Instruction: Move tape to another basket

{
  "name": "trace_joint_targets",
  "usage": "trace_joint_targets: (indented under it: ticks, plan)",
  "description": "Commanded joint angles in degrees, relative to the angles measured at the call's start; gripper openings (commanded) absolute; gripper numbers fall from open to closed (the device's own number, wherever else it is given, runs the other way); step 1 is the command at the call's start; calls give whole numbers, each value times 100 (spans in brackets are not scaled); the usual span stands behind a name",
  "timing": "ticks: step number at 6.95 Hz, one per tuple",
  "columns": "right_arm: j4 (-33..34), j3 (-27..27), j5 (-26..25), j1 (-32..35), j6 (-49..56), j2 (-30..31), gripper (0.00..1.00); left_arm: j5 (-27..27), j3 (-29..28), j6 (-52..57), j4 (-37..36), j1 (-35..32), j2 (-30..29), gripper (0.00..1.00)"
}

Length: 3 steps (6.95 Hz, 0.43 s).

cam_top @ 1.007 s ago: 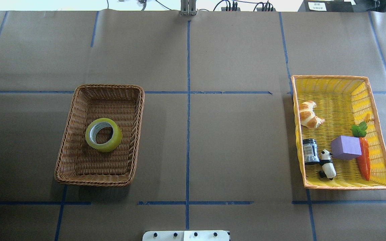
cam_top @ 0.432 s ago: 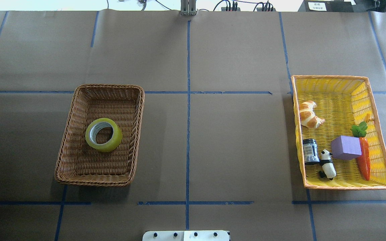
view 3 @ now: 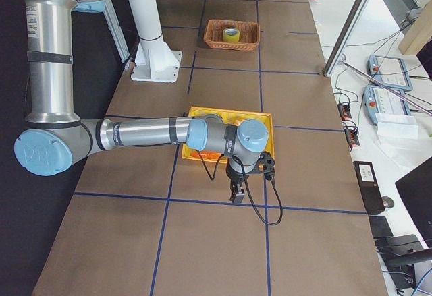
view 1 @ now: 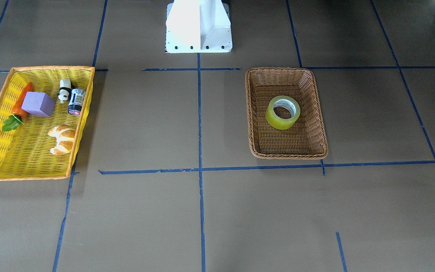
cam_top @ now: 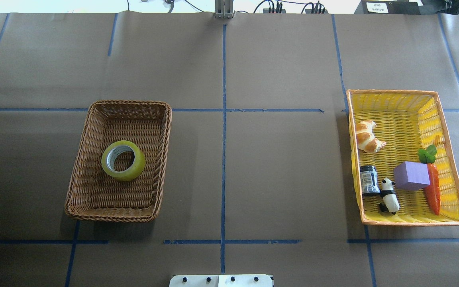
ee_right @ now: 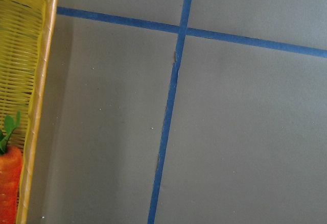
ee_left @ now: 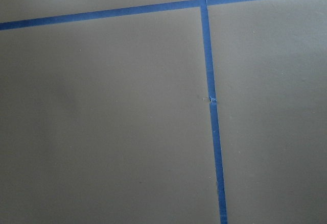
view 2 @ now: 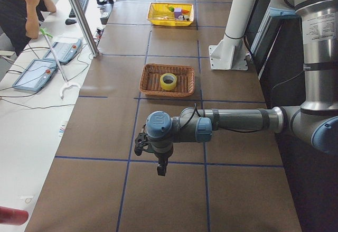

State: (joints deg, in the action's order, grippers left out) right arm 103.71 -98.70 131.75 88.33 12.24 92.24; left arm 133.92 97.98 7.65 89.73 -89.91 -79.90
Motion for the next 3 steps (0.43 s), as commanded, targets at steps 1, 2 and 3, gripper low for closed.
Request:
trace_joint_targets:
  ticks: [1, 2, 3]
  plan:
    - [0, -9, 0, 0, 6, 39, 100, 2, -15, -9, 1, 0, 1, 100]
    - [0, -44, 0, 0, 6, 74, 100, 2, -33, -9, -8, 0, 1, 100]
    - [0, -44, 0, 0, 15, 83, 100, -24, -103, -35, -25, 0, 1, 100]
